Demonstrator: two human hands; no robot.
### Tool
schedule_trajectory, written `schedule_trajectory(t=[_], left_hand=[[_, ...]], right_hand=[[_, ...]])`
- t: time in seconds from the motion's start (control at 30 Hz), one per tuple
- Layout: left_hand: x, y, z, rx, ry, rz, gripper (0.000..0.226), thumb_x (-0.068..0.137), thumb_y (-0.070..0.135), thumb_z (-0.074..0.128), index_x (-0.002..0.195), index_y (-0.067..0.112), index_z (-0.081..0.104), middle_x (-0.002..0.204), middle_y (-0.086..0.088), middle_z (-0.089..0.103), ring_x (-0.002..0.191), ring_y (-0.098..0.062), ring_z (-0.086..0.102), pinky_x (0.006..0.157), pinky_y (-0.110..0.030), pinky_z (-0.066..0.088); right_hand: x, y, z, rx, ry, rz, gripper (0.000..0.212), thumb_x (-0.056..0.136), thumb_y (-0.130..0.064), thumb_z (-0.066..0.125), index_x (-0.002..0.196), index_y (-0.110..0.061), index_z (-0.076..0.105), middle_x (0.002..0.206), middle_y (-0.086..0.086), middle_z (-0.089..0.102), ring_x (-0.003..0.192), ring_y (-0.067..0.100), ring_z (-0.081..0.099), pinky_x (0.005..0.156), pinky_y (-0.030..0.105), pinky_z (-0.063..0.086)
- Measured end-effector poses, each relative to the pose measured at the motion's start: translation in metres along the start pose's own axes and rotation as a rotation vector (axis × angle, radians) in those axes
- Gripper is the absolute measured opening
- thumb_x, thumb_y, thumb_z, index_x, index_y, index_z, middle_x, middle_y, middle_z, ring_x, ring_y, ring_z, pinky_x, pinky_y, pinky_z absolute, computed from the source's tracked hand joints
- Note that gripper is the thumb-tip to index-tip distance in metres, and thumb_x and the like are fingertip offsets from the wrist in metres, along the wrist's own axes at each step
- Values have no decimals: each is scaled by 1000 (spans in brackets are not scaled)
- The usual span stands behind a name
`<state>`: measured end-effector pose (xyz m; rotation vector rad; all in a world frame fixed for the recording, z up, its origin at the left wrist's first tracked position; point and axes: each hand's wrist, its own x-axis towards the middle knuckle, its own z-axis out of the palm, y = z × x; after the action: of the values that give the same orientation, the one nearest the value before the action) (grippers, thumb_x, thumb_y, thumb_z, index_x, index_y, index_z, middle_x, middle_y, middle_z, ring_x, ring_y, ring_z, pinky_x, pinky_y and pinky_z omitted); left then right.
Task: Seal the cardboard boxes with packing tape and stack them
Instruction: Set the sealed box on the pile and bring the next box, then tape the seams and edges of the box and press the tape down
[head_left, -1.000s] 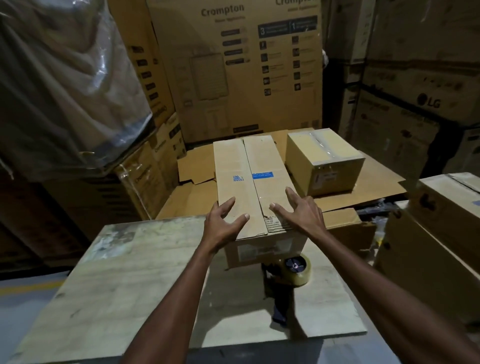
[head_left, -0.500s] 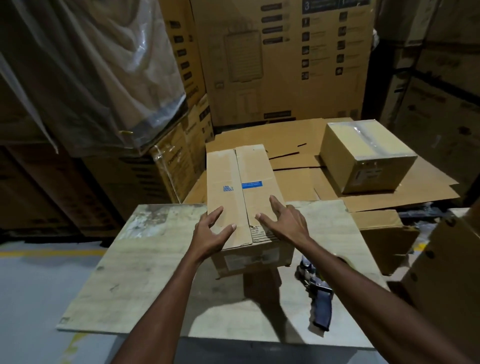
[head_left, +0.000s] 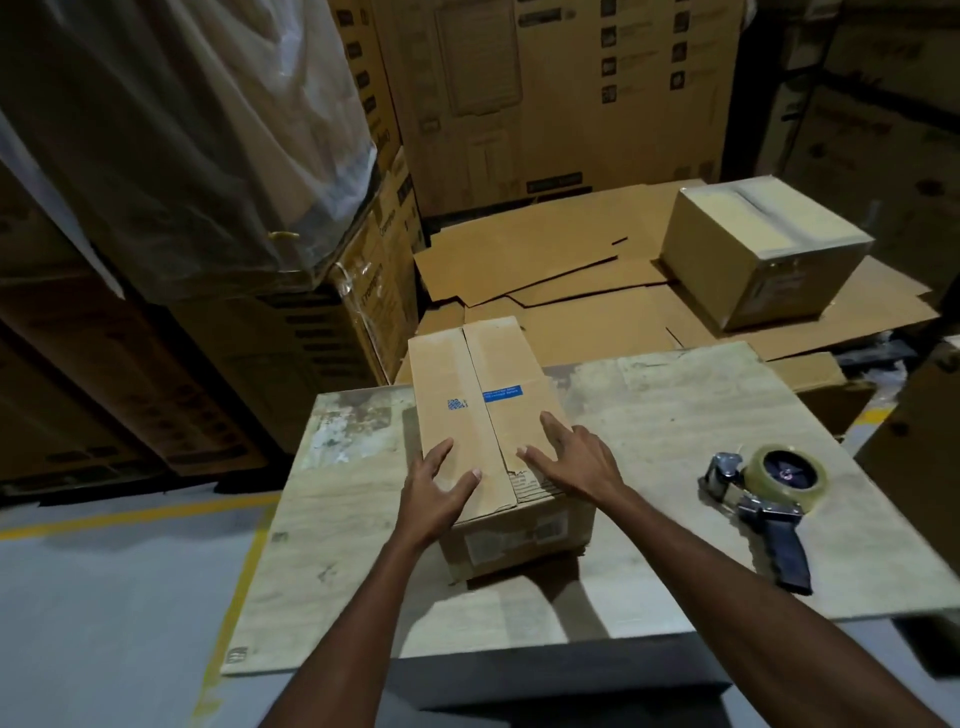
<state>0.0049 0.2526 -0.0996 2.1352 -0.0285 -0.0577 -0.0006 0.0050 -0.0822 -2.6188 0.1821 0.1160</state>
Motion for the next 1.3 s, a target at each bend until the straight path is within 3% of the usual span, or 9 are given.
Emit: schedule_trajectory(t=[0.13,0.33,0.43,0.5,0.67,0.83,1.0,1.17,1.3], left_hand=[[4,-21,3,43,-68,-38,70,87,59,71,149,40,44,149,0,38,137,-23,45,110,-41,44],[8,-22,2,148,-104,-26,70,87,70,62,149,48,36,154,-2,30,142,-29,37,113,-51,41],[5,-13,1,434,-61,36,70,91,74,49,151,43,35,167,-8,10,155,-34,7,119,-59,20],[4,-1,0,584,34,175,65,95,67,48,149,32,43,169,-12,5,155,-31,-4,121,-57,12],[3,40,26,537,-38,432,51,100,55,50,140,24,56,161,-7,34,150,-23,22,119,-46,20],[8,73,85,592,-207,527,63,99,65,43,148,25,48,164,-4,31,153,-23,19,123,-48,11],[27,97,120,708,-213,426,73,98,70,39,156,26,36,169,-5,18,157,-23,7,126,-51,2],[40,91,134,736,-170,370,80,94,75,27,155,24,41,169,-6,20,157,-22,9,126,-53,6],[42,83,142,706,-131,347,77,94,73,32,151,24,47,168,-5,25,156,-21,14,126,-51,10]], right_hand=[[-1,-2,22,-37,-45,52,83,92,-83,38,161,-42,16,147,21,44,132,40,48,104,48,45],[-5,-6,19,-52,-44,60,81,93,-81,35,161,-43,13,152,21,39,136,39,44,107,50,44],[-10,-6,15,-89,-39,54,77,97,-77,33,161,-39,16,157,21,36,141,40,39,113,54,34],[-16,-2,10,-80,37,53,70,101,-70,37,158,-31,29,160,18,35,145,38,34,116,54,29],[-39,49,-7,136,427,139,48,102,-46,57,142,-19,60,149,15,49,140,33,42,112,49,32],[-62,134,-30,313,592,303,47,99,-43,61,131,-10,67,130,18,62,123,39,55,102,47,44],[-87,215,-47,464,606,638,47,100,-36,63,137,-7,61,131,23,62,122,42,57,97,45,47],[-104,282,-36,636,493,967,55,102,-50,52,132,-5,60,131,23,63,119,42,59,92,42,48],[-99,312,-23,764,335,1072,73,105,-61,38,127,5,62,132,28,62,119,43,59,87,41,45]])
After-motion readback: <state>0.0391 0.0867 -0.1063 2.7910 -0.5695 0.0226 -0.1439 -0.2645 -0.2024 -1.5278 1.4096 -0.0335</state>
